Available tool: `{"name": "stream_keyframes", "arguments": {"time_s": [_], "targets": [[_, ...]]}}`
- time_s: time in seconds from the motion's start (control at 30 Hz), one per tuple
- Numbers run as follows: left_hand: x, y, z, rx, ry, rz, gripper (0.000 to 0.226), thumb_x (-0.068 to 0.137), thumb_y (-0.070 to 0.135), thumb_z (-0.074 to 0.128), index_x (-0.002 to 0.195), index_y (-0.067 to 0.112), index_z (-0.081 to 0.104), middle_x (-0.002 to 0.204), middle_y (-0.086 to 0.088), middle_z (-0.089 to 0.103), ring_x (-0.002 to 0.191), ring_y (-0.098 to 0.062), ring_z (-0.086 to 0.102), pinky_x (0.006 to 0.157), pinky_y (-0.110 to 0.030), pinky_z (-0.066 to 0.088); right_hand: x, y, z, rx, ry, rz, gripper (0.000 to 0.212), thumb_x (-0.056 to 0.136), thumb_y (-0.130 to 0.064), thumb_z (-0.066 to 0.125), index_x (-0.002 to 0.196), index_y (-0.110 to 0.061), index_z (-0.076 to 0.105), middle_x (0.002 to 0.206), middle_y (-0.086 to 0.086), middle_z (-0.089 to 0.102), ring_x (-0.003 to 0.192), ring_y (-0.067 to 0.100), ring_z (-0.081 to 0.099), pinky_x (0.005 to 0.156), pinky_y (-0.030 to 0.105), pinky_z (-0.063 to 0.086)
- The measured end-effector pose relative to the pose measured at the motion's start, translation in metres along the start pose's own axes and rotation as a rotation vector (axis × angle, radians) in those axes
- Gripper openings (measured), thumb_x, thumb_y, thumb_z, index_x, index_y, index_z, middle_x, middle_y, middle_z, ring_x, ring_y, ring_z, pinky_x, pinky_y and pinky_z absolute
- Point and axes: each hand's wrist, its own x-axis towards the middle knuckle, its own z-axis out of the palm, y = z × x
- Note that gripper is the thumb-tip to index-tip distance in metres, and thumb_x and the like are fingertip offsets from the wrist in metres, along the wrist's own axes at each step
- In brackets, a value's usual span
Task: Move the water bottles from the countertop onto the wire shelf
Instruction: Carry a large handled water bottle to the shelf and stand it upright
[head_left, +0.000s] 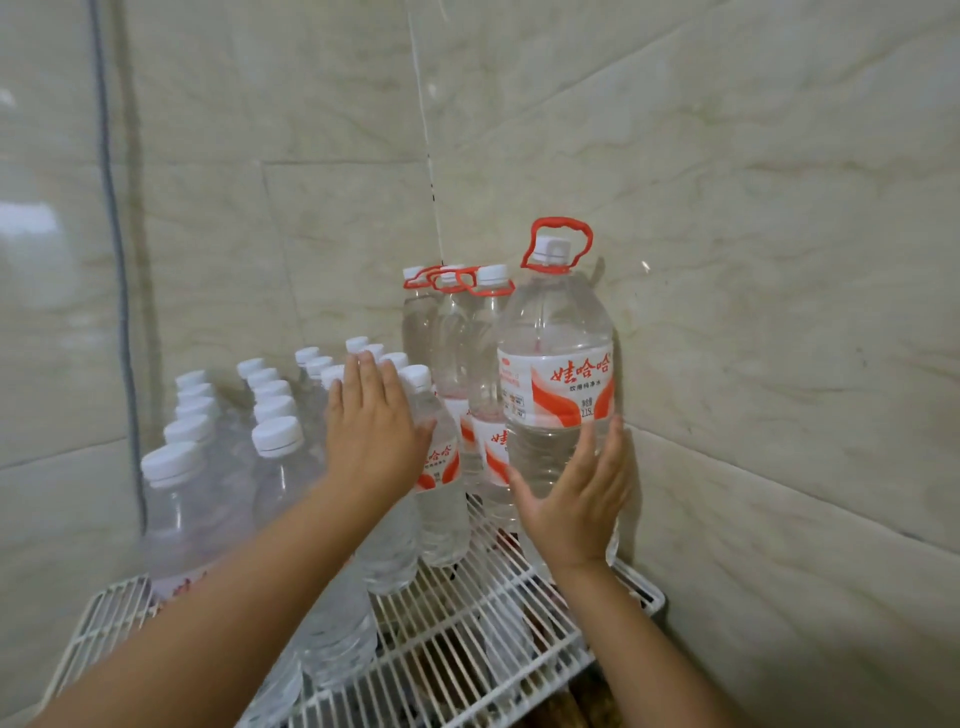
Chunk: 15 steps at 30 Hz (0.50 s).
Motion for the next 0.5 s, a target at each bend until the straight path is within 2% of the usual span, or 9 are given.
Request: {"name": "stream_keyframes", "arguments": {"time_s": [0.07,0.1,0.17,0.2,0.23,0.3,0.37,0.43,0.5], "targets": [[-0.008,-0.002,-0.006,-0.025,0.094,0.053,0.072,0.097,0.044,0.025,0.145,0.002,-0.007,0.155,-0.017,-0.011,0.143,-0.030,-0.013,0.115,-0.040,-0.010,0.000,-0.001,-0.002,0.005,-0.014,0.009,0.094,0.066,-0.059,0.056,0.134,-0.005,0.019,0.133,0.023,0.027,0.121,0.039,0.030,0.093,0.056,0.038],[-0.012,-0.005,-0.007,-0.041,0.200,0.090,0.071,0.097,0.044,0.026,0.145,-0.001,0.000,0.155,-0.020,-0.004,0.144,-0.032,-0.007,0.116,-0.041,-0.008,0.001,-0.002,-0.004,0.002,-0.026,0.016,0.095,0.066,-0.058,0.058,0.134,-0.006,0.017,0.133,0.023,0.026,0.122,0.039,0.030,0.093,0.056,0.039],[-0.020,-0.018,-0.005,-0.038,0.453,0.144,0.070,0.093,0.046,0.026,0.140,-0.007,0.023,0.148,-0.029,0.024,0.141,-0.038,0.015,0.114,-0.042,-0.001,0.001,-0.004,-0.008,0.008,-0.053,0.026,0.100,0.060,-0.052,0.071,0.134,-0.006,0.021,0.135,0.022,0.024,0.122,0.038,0.028,0.092,0.057,0.040],[-0.024,-0.026,-0.002,-0.031,0.529,0.150,0.071,0.093,0.047,0.022,0.137,-0.008,0.027,0.145,-0.029,0.030,0.140,-0.037,0.017,0.112,-0.042,0.000,0.000,-0.004,-0.010,0.006,-0.080,0.034,0.102,0.057,-0.047,0.078,0.132,-0.006,0.024,0.136,0.022,0.023,0.123,0.038,0.027,0.092,0.057,0.040],[-0.028,-0.036,0.000,-0.026,0.562,0.137,0.071,0.094,0.049,0.015,0.140,-0.006,0.021,0.148,-0.027,0.023,0.143,-0.032,0.007,0.112,-0.042,-0.004,-0.001,-0.004,-0.013,0.012,-0.109,0.038,0.103,0.054,-0.042,0.083,0.132,-0.007,0.024,0.137,0.022,0.022,0.124,0.038,0.026,0.092,0.058,0.039],[-0.037,-0.055,0.012,-0.002,0.624,0.114,0.071,0.094,0.051,0.004,0.146,0.003,-0.004,0.155,-0.015,-0.013,0.142,-0.021,-0.019,0.112,-0.041,-0.013,-0.001,-0.003,-0.019,0.069,-0.173,0.055,0.101,0.057,-0.041,0.083,0.132,-0.011,0.024,0.140,0.027,0.025,0.126,0.041,0.029,0.095,0.060,0.035],[-0.044,-0.069,0.024,0.021,0.670,0.139,0.069,0.094,0.053,0.002,0.143,0.007,-0.017,0.150,-0.007,-0.031,0.140,-0.018,-0.026,0.112,-0.040,-0.018,0.009,-0.008,-0.034,0.173,-0.218,0.096,0.088,0.066,-0.051,0.069,0.132,-0.012,0.025,0.139,0.031,0.033,0.126,0.046,0.035,0.100,0.061,0.032],[-0.047,-0.075,0.031,0.072,0.667,0.135,0.070,0.094,0.052,0.001,0.142,0.007,-0.020,0.149,-0.009,-0.032,0.139,-0.019,-0.028,0.112,-0.040,-0.018,0.024,-0.022,-0.053,0.317,-0.238,0.149,0.081,0.072,-0.054,0.049,0.131,-0.001,0.034,0.138,0.030,0.035,0.127,0.044,0.035,0.105,0.053,0.031],[-0.047,-0.073,0.032,0.070,0.689,0.130,0.070,0.094,0.051,0.002,0.142,0.003,-0.016,0.152,-0.019,-0.019,0.139,-0.020,-0.028,0.113,-0.040,-0.015,0.046,-0.036,-0.074,0.519,-0.193,0.174,0.074,0.073,-0.048,0.044,0.125,0.006,0.044,0.135,0.027,0.039,0.126,0.034,0.037,0.105,0.029,0.029]]}}
